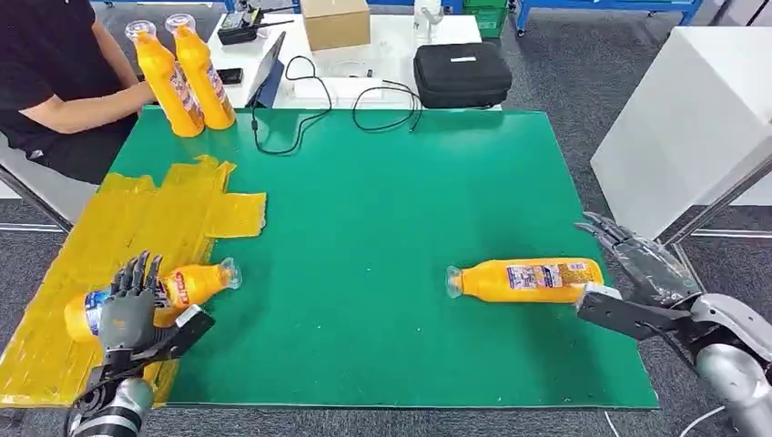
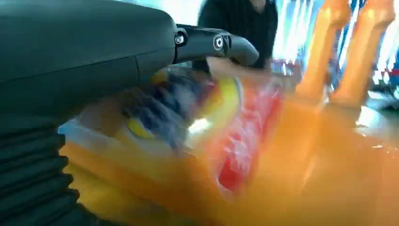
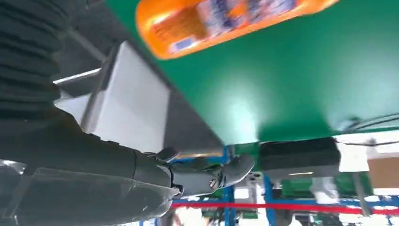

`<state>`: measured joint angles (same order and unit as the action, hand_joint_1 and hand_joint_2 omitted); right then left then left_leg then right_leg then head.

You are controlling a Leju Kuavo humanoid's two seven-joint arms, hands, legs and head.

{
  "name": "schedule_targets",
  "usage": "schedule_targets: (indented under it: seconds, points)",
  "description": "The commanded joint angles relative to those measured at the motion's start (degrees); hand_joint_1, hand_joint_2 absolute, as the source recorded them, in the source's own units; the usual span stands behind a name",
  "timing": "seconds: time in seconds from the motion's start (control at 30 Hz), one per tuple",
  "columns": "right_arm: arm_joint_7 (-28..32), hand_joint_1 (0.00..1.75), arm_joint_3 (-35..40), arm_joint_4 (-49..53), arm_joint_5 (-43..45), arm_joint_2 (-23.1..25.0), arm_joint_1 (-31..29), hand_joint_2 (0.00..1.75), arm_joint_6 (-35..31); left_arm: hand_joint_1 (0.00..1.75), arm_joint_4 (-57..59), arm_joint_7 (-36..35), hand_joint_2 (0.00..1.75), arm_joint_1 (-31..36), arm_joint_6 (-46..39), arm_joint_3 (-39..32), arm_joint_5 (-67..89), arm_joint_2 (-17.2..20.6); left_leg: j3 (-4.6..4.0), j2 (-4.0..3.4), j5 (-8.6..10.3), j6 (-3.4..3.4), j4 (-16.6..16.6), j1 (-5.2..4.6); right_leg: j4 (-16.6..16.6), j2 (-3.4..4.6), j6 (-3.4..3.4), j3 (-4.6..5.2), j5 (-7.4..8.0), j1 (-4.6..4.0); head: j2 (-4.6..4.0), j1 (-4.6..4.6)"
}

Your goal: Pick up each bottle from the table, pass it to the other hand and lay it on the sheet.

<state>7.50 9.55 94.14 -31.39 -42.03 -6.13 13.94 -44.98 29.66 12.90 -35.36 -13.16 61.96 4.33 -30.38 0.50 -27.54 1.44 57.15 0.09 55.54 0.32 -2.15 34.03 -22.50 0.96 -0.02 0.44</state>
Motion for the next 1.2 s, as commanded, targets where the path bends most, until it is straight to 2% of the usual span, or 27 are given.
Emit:
schedule_targets:
  seconds: [0.03,0.1,0.2,0.23,0.37,0.5,0.63,0.9,0.93,1.0,1.1,1.2]
  points:
    - [-1.03,0.0,6.92,-15.35,-5.84,5.09,-10.11,1.75,-0.57,0.0,-10.84,7.48,0.0,-2.54,10.01,0.44,-13.5,-1.79,0.08,-0.2,-0.03,-0.05,-0.03,0.1,-0.12,0.15,0.07,-0.07,0.06,-0.12,0.0,0.02]
    - [-0.51,0.0,9.98,-22.49,-8.43,8.44,-14.62,1.75,-1.56,0.0,-17.0,8.05,0.0,-3.74,14.12,0.6,-16.67,-2.63,0.13,-0.31,-0.03,-0.08,-0.09,0.13,-0.17,0.24,0.11,-0.1,0.1,-0.14,0.0,-0.04]
    - [-0.28,0.0,12.22,-29.57,-10.65,12.01,-17.98,1.75,-3.08,0.0,-19.74,7.49,0.0,-3.73,15.98,1.59,-17.36,-3.11,0.06,-0.39,-0.02,-0.08,-0.04,0.22,-0.19,0.29,0.11,-0.02,0.15,-0.23,0.0,0.0]
    - [-0.15,0.0,12.45,-30.18,-10.86,12.25,-18.15,1.75,-3.45,0.0,-19.83,7.38,0.0,-3.65,16.19,1.75,-17.41,-3.13,0.13,-0.56,-0.02,-0.08,-0.09,0.23,-0.24,0.37,0.12,-0.04,0.19,-0.25,0.0,-0.02]
    - [-0.14,0.0,12.9,-31.97,-11.51,13.32,-18.45,1.75,-3.79,0.0,-20.83,8.44,0.0,-3.69,17.92,1.04,-20.85,-3.8,0.06,-0.23,0.0,-0.06,-0.06,0.14,-0.11,0.15,0.08,0.01,0.07,-0.15,0.0,0.0]
    - [-0.06,0.0,14.77,-37.29,-14.1,16.55,-20.28,1.75,-4.66,0.0,-27.93,9.59,0.0,-5.05,23.8,-1.53,-28.88,-5.21,0.0,-0.32,-0.04,-0.06,-0.02,0.19,-0.1,0.25,0.08,0.05,0.09,-0.2,0.0,0.0]
    - [-0.5,0.0,15.98,-39.61,-15.11,18.17,-20.2,1.75,-4.63,0.0,-33.96,9.6,0.0,-6.92,26.45,-2.03,-30.84,-6.25,-0.11,-0.28,-0.03,-0.04,0.0,0.18,-0.04,0.21,0.05,0.15,0.07,-0.19,0.0,0.0]
    - [-1.65,0.0,18.57,-45.17,-17.74,19.01,-21.03,1.75,-3.89,0.0,-34.99,9.43,0.0,-6.86,28.04,-0.83,-32.27,-6.49,-0.1,-0.22,-0.01,-0.06,-0.01,0.14,-0.02,0.16,0.07,0.14,0.06,-0.15,0.0,0.0]
    - [-2.97,0.0,20.63,-47.79,-19.58,18.37,-22.37,1.75,-1.66,0.0,-34.78,9.47,0.0,-6.6,27.97,-0.51,-32.17,-6.34,-0.09,-0.23,-0.02,-0.08,0.0,0.16,-0.02,0.15,0.1,0.12,0.06,-0.18,0.0,-0.02]
    - [-3.61,0.0,21.7,-49.81,-20.82,18.0,-23.42,1.75,-1.38,0.0,-34.91,9.48,0.0,-6.34,28.0,-0.59,-32.71,-6.5,-0.13,-0.18,-0.01,-0.06,0.0,0.14,-0.01,0.11,0.07,0.14,0.06,-0.15,0.0,0.0]
    - [-8.68,0.0,25.21,-59.61,-27.53,21.64,-25.99,1.75,-1.5,0.0,-35.85,8.91,0.0,-6.23,28.95,-0.43,-33.87,-6.97,-0.03,-0.16,0.0,-0.06,-0.02,0.17,-0.07,0.08,0.08,0.07,0.06,-0.18,0.0,-0.02]
    - [-8.76,0.0,25.37,-59.92,-27.75,21.99,-25.58,1.75,-1.92,0.0,-35.93,8.91,0.0,-6.21,28.94,-0.38,-33.87,-7.0,0.11,-0.12,0.03,-0.07,-0.08,0.23,-0.18,0.03,0.09,-0.11,0.08,-0.26,0.0,0.0]
